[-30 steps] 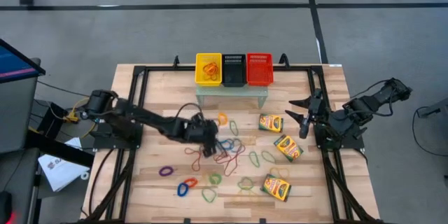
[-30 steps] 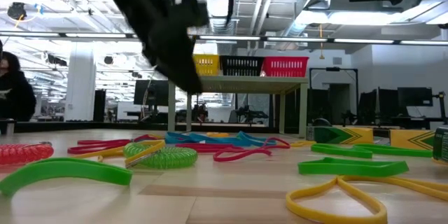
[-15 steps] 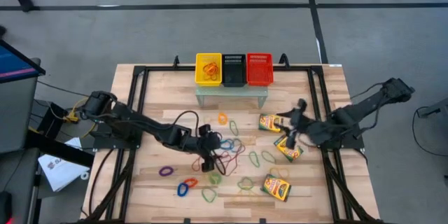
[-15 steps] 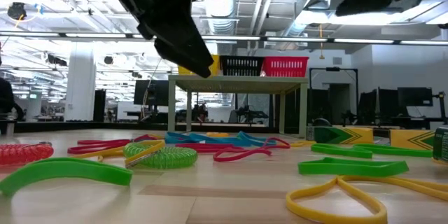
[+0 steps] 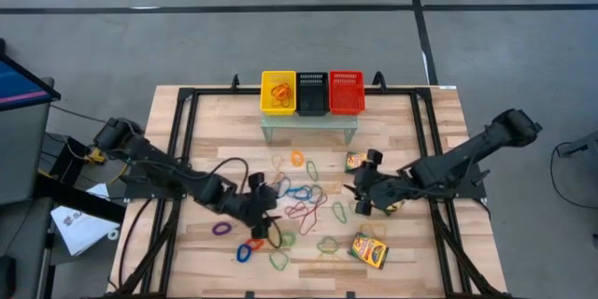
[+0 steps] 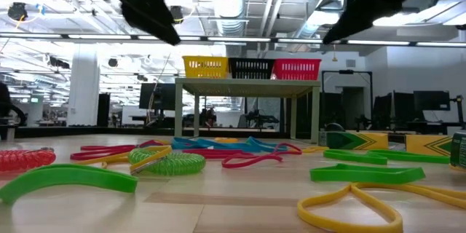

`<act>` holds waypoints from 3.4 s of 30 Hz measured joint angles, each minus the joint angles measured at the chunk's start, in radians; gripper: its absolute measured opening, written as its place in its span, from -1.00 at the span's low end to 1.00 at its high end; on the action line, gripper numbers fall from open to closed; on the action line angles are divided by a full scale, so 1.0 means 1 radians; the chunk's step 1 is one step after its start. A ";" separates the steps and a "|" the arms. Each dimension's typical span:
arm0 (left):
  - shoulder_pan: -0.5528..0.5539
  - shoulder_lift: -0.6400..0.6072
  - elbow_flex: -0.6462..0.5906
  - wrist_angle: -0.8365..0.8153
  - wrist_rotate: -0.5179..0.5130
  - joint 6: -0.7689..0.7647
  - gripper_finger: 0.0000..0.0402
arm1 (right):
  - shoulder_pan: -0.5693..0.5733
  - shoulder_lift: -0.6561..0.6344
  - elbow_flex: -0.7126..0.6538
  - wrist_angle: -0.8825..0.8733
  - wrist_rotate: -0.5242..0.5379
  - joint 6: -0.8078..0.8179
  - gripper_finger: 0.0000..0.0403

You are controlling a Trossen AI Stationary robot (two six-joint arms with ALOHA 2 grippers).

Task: Pick & Place Office Desk Supplies
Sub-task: Put the small green rubber band into the yellow bin on the shelf

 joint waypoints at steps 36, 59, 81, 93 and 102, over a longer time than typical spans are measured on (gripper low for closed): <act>-0.265 -0.210 -0.236 0.031 -0.253 -0.231 0.30 | -0.087 0.418 0.071 -0.273 -0.443 0.466 0.10; -0.264 -0.344 -0.235 -0.105 -0.304 -0.226 0.30 | -0.284 0.429 0.062 -0.252 -0.483 0.242 -0.21; -0.164 -0.419 -0.289 0.071 -0.522 0.081 0.30 | -0.244 0.421 0.420 -0.236 -0.074 0.188 -0.99; 0.206 -0.528 -0.684 1.071 0.009 0.502 0.30 | -0.271 0.420 0.629 -0.090 0.020 -0.120 -1.00; 0.348 -0.396 -0.621 1.104 0.115 0.529 0.30 | -0.286 0.420 0.629 0.038 0.008 -0.185 -1.00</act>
